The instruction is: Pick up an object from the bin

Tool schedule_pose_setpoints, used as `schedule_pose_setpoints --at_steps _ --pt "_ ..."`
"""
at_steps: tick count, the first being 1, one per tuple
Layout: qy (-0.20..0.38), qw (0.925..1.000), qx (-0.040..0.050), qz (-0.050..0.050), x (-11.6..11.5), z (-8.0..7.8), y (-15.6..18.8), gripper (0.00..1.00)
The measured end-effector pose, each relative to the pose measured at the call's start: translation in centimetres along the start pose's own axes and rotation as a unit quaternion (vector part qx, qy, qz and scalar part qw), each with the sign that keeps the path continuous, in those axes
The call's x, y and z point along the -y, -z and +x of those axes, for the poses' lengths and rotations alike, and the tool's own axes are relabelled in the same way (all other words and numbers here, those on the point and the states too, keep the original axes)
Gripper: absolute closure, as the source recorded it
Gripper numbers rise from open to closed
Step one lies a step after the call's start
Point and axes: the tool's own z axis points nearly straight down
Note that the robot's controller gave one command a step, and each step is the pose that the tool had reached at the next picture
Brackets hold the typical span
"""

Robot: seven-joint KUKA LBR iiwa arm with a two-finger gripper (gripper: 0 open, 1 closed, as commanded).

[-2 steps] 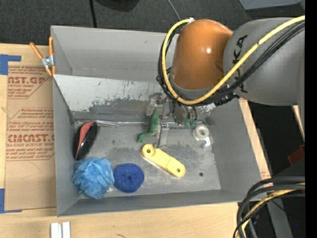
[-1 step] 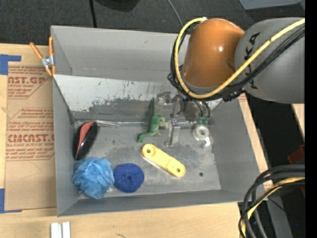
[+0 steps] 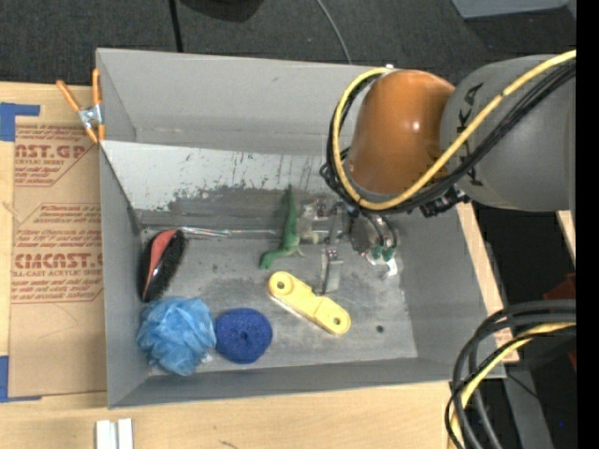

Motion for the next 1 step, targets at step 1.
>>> schedule_pose_setpoints --at_steps 1 --pt "0.03 0.9995 -0.0018 -0.001 -0.73 1.33 -2.69 0.0"
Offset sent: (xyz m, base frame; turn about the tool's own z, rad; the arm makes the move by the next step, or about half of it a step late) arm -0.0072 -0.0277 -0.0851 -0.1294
